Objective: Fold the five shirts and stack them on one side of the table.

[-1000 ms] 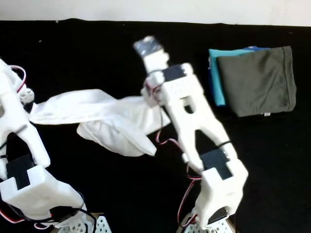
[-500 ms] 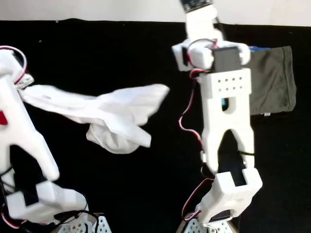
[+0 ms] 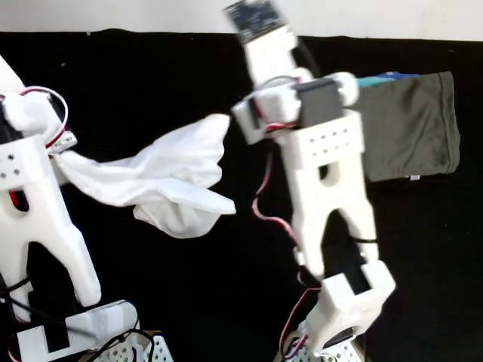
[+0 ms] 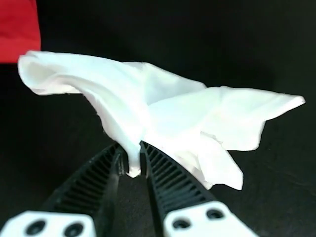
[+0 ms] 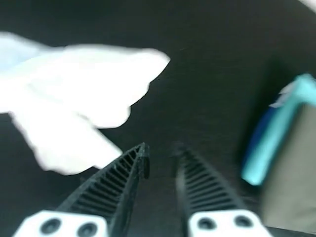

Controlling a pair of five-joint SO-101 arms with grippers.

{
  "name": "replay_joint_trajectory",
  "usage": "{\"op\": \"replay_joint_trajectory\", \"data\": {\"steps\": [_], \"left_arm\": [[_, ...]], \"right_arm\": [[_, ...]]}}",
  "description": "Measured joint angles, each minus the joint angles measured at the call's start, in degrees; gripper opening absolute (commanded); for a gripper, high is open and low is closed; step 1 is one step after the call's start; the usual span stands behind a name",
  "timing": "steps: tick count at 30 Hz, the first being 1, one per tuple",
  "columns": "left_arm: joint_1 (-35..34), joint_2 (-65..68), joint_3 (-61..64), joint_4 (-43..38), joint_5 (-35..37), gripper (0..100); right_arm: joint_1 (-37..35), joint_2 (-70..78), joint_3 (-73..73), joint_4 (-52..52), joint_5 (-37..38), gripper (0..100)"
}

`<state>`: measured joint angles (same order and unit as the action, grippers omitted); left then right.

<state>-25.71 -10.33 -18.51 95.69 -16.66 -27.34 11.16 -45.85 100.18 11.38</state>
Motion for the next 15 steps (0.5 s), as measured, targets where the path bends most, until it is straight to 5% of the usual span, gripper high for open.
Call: {"op": "replay_joint_trajectory", "data": {"steps": [6,15], "left_arm": [[-8.62,0.0,15.3,-12.66,0.0,1],[-12.57,0.09,29.54,-22.68,-4.84,1]], "right_arm": [[-11.34,1.14,17.23,-0.26,-0.79,19.4],[-18.11,1.67,41.05,-18.73,-0.88,22.4]]}}
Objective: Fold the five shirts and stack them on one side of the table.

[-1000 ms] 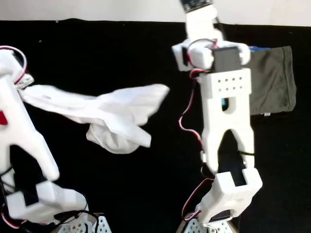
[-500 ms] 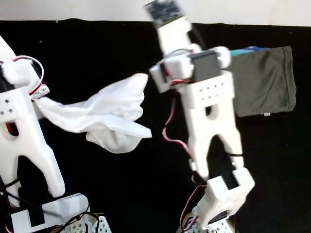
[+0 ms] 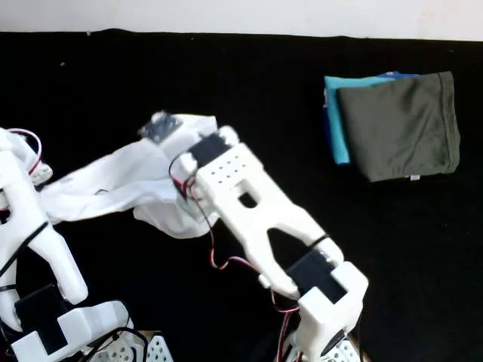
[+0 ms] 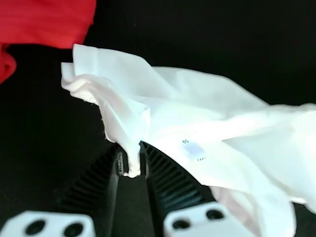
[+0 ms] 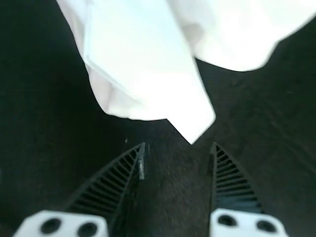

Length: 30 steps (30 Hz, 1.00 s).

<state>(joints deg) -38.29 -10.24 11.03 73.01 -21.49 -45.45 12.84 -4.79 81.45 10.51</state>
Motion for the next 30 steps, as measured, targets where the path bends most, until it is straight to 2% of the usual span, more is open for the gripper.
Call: {"op": "replay_joint_trajectory", "data": {"steps": [3,7,10,16,18,24,27,30], "left_arm": [[0.0,0.0,1.05,-0.26,-0.53,1],[0.0,0.0,1.14,-0.26,-0.53,1],[0.0,0.0,1.14,-0.26,-0.53,1],[0.0,0.0,1.14,-0.26,-0.53,1],[0.0,0.0,1.93,-0.26,-0.53,1],[0.0,0.0,6.51,-0.09,-0.53,2],[0.0,0.0,5.19,4.57,-0.53,9],[0.0,0.0,-0.09,12.48,-0.7,18]], "right_arm": [[-0.18,1.93,4.48,-5.36,0.0,29.6],[-0.18,7.12,5.54,-9.41,0.0,28.6],[-0.18,10.81,5.8,-11.34,0.0,22.4],[0.44,11.6,5.45,-12.57,-0.09,0.1],[0.88,11.69,4.31,-12.57,-0.09,1.1],[5.01,11.69,-6.33,-4.57,-0.09,0.5],[9.14,11.52,-13.98,1.41,0.0,0.5],[13.01,9.49,-21.63,6.68,2.99,0.5]]}}
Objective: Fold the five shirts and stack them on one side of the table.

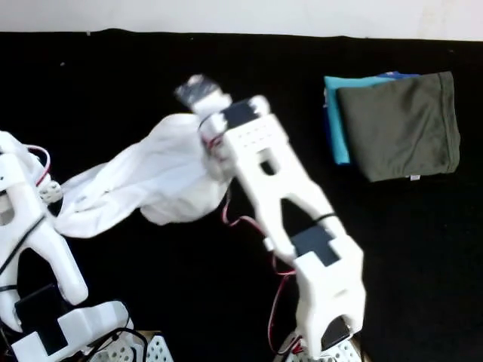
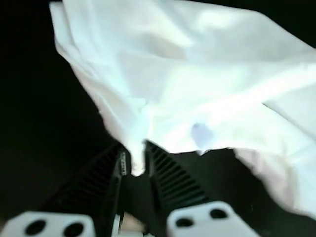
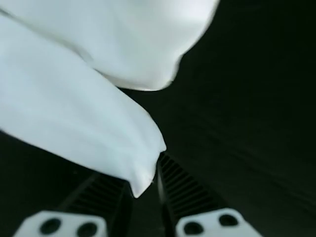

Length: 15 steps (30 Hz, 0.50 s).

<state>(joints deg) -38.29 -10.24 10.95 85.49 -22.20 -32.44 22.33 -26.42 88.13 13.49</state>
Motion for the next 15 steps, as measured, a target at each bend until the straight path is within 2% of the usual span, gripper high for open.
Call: {"op": "replay_joint_trajectory", "data": {"steps": [5,9,12,15], "left_arm": [[0.18,0.0,-12.31,11.96,0.0,20],[0.18,-0.09,-19.08,14.15,0.0,20],[2.46,-0.09,-17.67,14.33,0.0,20],[7.82,1.76,-11.43,13.63,0.0,20]], "right_arm": [[4.4,-3.69,-12.48,9.41,4.92,0.5],[7.74,-7.82,-19.43,11.96,6.77,0.5],[9.93,-11.25,-20.31,12.13,7.74,0.5],[10.64,-13.01,-19.6,12.31,7.91,0.5]]}}
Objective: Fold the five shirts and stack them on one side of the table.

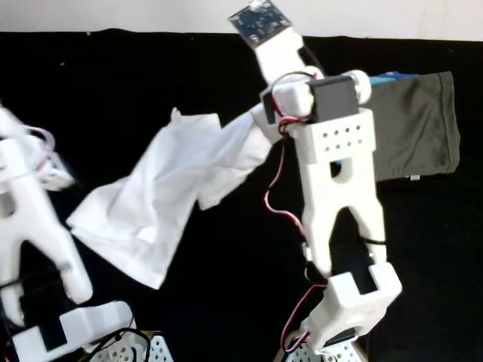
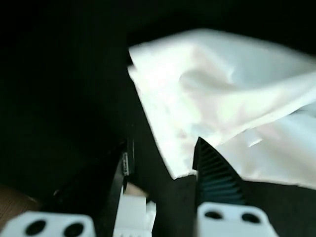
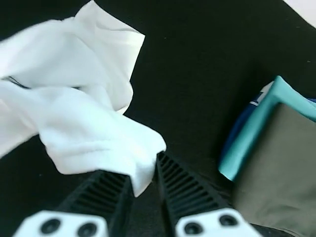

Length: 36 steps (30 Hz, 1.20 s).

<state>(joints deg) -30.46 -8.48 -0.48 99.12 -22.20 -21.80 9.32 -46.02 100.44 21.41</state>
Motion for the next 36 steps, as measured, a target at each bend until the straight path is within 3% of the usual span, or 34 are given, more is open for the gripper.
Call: {"op": "replay_joint_trajectory", "data": {"steps": [9,14,19,20,27,36], "left_arm": [[13.89,13.54,17.14,-18.64,-1.76,20],[13.36,21.1,17.32,-25.49,-2.9,19],[7.82,26.29,14.77,-32.09,-3.69,0],[7.12,27.43,13.27,-32.35,-4.4,1],[-0.26,32.18,-0.88,-28.75,-5.45,1],[-2.2,32.44,-25.23,-2.55,-6.24,4]], "right_arm": [[0.35,-0.35,2.73,0.0,0.0,0.5],[0.35,-0.35,2.73,0.0,0.0,0.5],[0.35,-0.35,2.73,0.0,0.0,0.5],[0.35,-0.35,2.73,0.0,0.0,0.5],[0.26,-0.35,2.81,0.0,0.18,0.5],[0.53,-0.35,2.81,0.0,0.18,0.5]]}}
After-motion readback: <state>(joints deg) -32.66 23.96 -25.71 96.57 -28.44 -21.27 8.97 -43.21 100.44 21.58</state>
